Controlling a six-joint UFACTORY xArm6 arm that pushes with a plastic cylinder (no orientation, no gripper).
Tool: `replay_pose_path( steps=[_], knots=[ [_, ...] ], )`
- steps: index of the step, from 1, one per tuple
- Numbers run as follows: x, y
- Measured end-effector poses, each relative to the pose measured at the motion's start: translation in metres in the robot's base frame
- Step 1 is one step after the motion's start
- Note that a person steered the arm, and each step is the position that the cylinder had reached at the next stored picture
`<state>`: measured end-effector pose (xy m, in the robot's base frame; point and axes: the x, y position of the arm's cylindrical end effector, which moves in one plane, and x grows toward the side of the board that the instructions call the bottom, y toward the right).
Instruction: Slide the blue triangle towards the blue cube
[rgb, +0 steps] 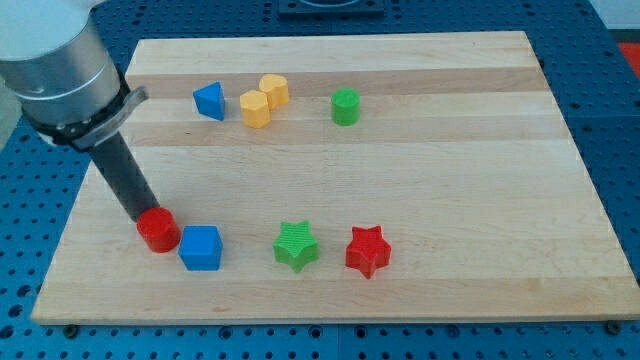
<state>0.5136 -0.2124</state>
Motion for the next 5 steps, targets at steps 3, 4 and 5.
replay_pose_path(
  steps=[3, 4, 5],
  knots=[
    [-0.12, -0.001],
    [-0.169, -0.003],
    [-0.207, -0.001]
  ],
)
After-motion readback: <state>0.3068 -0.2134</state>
